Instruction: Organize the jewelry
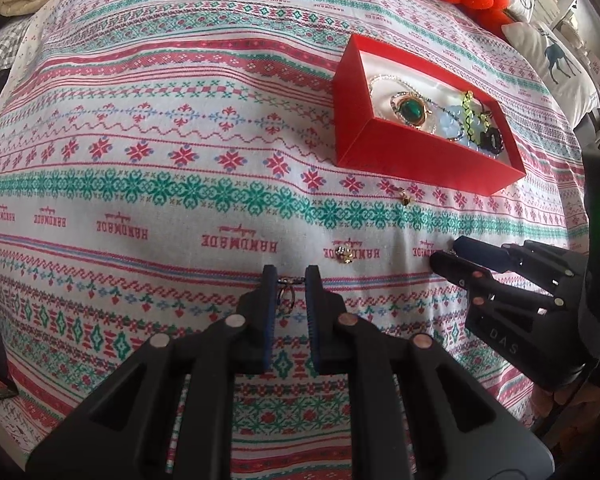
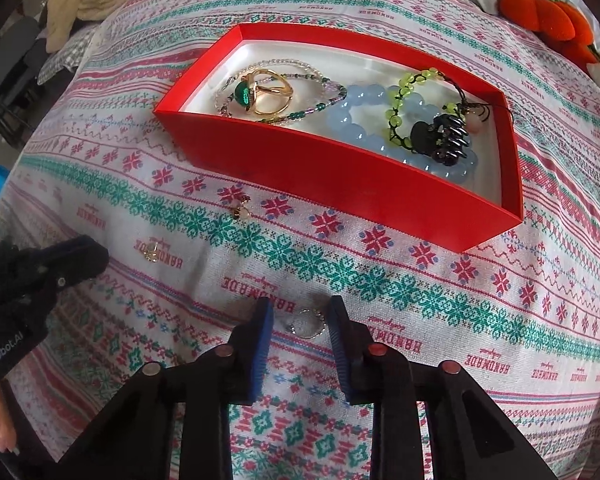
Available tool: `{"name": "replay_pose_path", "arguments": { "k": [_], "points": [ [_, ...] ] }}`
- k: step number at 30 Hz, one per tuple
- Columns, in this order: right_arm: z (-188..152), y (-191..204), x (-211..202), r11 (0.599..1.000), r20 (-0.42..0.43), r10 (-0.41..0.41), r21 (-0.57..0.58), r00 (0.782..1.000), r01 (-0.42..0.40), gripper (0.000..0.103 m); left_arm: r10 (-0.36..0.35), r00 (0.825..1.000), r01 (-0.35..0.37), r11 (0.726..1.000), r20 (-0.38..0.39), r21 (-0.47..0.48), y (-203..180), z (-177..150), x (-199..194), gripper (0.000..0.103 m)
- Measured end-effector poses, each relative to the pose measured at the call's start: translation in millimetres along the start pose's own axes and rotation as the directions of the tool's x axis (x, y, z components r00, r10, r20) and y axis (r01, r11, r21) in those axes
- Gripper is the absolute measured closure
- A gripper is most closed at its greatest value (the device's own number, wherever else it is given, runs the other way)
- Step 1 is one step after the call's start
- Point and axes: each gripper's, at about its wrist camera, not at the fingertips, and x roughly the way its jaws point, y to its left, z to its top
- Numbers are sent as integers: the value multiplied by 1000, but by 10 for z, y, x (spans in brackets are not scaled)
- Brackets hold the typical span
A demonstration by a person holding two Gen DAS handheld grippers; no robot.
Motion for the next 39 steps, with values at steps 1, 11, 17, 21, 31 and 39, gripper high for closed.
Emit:
{"name": "replay_pose_path", "arguments": {
  "k": [1, 11, 17, 21, 31, 39],
  "points": [
    [6, 7, 3, 1000, -1, 1, 0, 1000, -1, 78, 0, 1000, 0, 1000, -1, 0, 8, -4, -6, 88],
    [-53, -66, -1, 1000, -5, 22, 12, 1000, -22, 83, 3, 1000, -3, 1000, -10, 3, -32, -14, 14, 88],
    [-49, -46, -14, 999, -1, 28, 21, 1000, -28, 85, 1, 1000, -1, 1000, -10, 4, -73, -21, 19, 88],
    [-50, -84, -98, 999, 0, 48, 25, 999, -48, 91, -2, 1000, 2, 1000, -6, 4, -81, -14, 0, 87],
    [-143, -270, -400, 989, 67, 129, 65, 989, -133, 82, -42, 999, 42, 998, -3, 51, -93, -76, -61, 88],
    [-493, -349, -405, 990, 178, 131, -79, 975, -118, 33, -119, 993, 118, 977, -4, 176, -179, -383, -79, 88]
  ]
}}
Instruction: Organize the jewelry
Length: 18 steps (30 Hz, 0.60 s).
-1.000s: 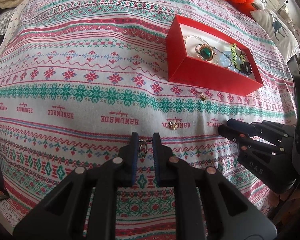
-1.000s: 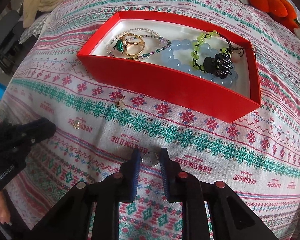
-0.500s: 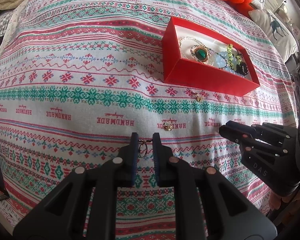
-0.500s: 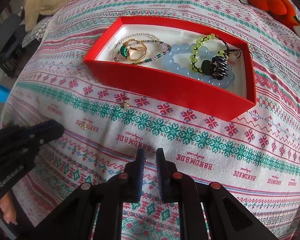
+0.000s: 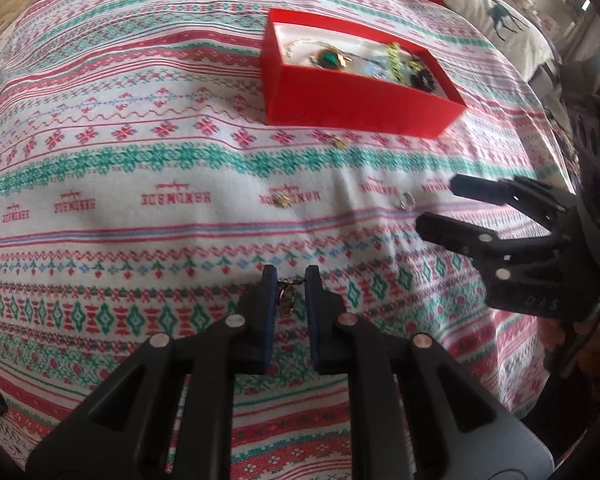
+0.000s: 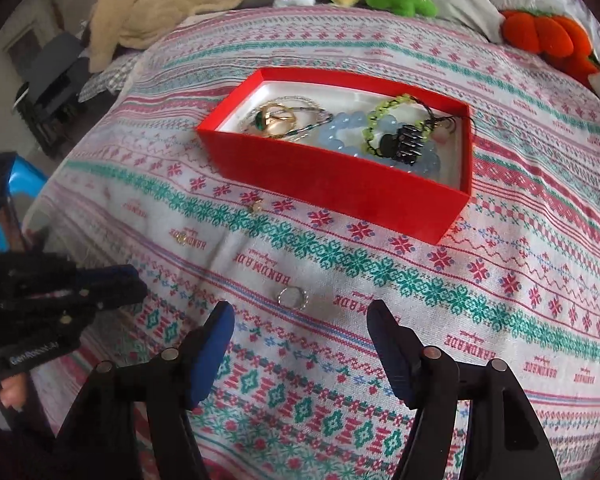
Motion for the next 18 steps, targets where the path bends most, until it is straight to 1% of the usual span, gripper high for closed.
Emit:
{"name": "replay_pose_path", "arguments": {
  "k": [2, 5, 9, 11, 13, 17, 18],
  "points": [
    [-42, 10, 48, 999, 1, 11, -50, 1000, -11, 33, -8, 1000, 8, 999, 2, 35, -38, -46, 2, 88],
    [-110, 1, 103, 995, 16, 13, -96, 1000, -11, 34, -11, 1000, 10, 995, 7, 102, -89, -118, 18, 88],
    [-156, 29, 156, 983, 42, -7, -181, 999, 14, 42, -8, 1000, 6, 988, 15, 157, -112, -139, 24, 88],
    [-150, 61, 176, 977, 46, -17, -211, 999, 27, 44, -9, 1000, 7, 987, 10, 163, -120, -120, 31, 88],
    [-127, 84, 202, 972, 50, -26, -231, 998, 37, 48, -7, 1000, 7, 986, 3, 168, -127, -108, 37, 88],
    [-67, 142, 283, 972, 67, -24, -232, 997, 39, 55, 10, 1000, -8, 988, -16, 152, -139, -84, 59, 88],
    [-65, 143, 290, 972, 71, -27, -232, 997, 43, 58, 11, 1000, -8, 989, -19, 146, -163, -68, 79, 88]
  ]
}}
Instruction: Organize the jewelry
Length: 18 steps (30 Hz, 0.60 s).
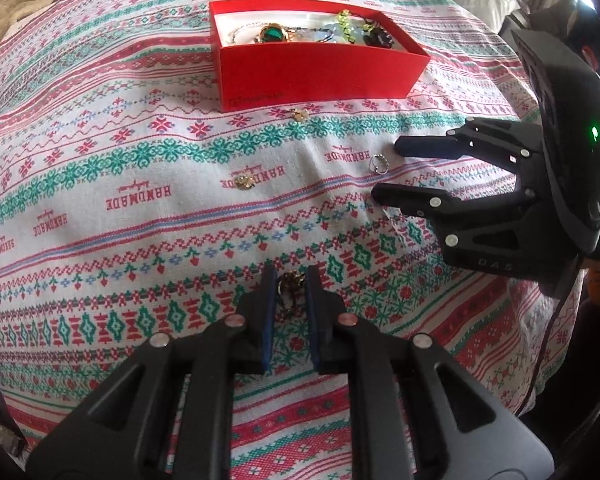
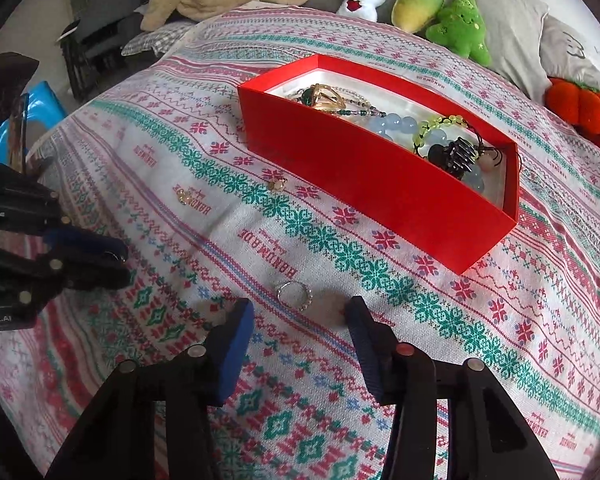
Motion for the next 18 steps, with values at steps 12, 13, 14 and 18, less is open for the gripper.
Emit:
{"name": "replay_pose_path", "arguments": {
  "k": [12, 13, 14, 18],
  "points": [
    [18, 113, 1, 1000, -7, 11, -27, 1000, -11, 84, 13, 1000, -13, 1000, -7, -8, -135, 56, 102, 88],
    [14, 118, -6, 1000, -4, 7, -28, 1000, -7, 84, 15, 1000, -15, 1000, -6, -6, -151, 43, 104, 88],
    [15, 128, -11, 999, -2, 2, -33, 1000, -2, 84, 16, 1000, -16, 1000, -5, -5, -168, 27, 101, 88],
    [14, 147, -37, 999, 5, -9, -33, 1000, 9, 84, 13, 1000, -13, 1000, -4, -13, -176, 7, 96, 88]
  ]
}}
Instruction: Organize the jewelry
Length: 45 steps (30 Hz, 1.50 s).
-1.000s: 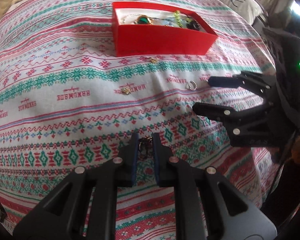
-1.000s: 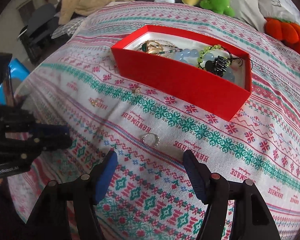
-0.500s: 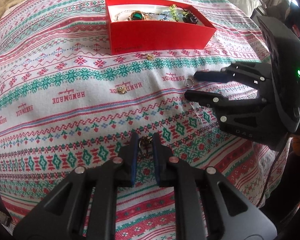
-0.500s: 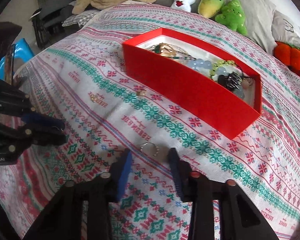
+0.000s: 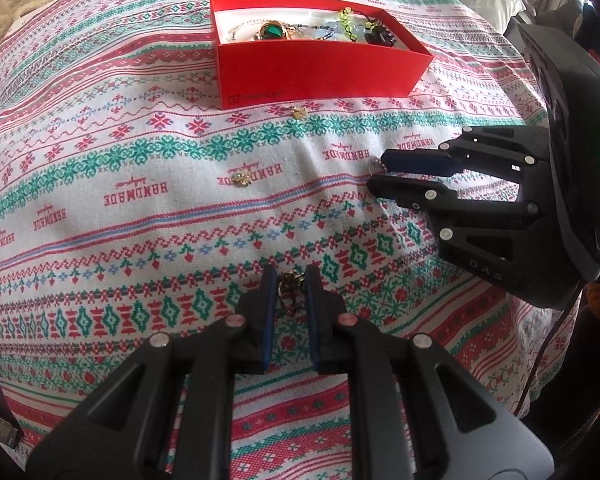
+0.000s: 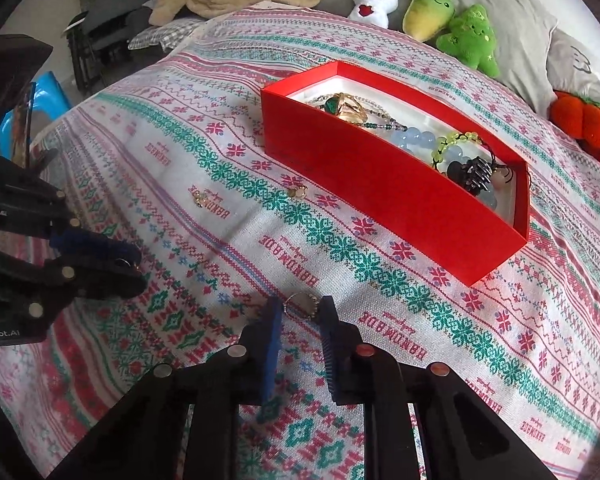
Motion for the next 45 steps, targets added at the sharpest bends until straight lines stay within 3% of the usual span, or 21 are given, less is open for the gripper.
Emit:
{"name": "replay_pose_path", "arguments": {
  "k": [9, 22, 36, 45],
  "points": [
    [46, 3, -87, 1000, 17, -1, 15, 1000, 1, 84, -14, 1000, 14, 1000, 23, -14, 63, 35, -113, 88],
    [192, -96, -361, 998, 86, -22, 66, 996, 16, 84, -2, 992, 11, 998, 128, -68, 162, 219, -359, 88],
    [504, -504, -573, 974, 146, -55, 226, 988, 21, 84, -13, 978, 39, 992, 210, -119, 91, 740, -536, 88],
    [571, -810, -548, 949, 130, -85, 314, 988, 40, 84, 24, 974, 6, 992, 227, -128, 26, 1102, -375, 88]
  ]
}}
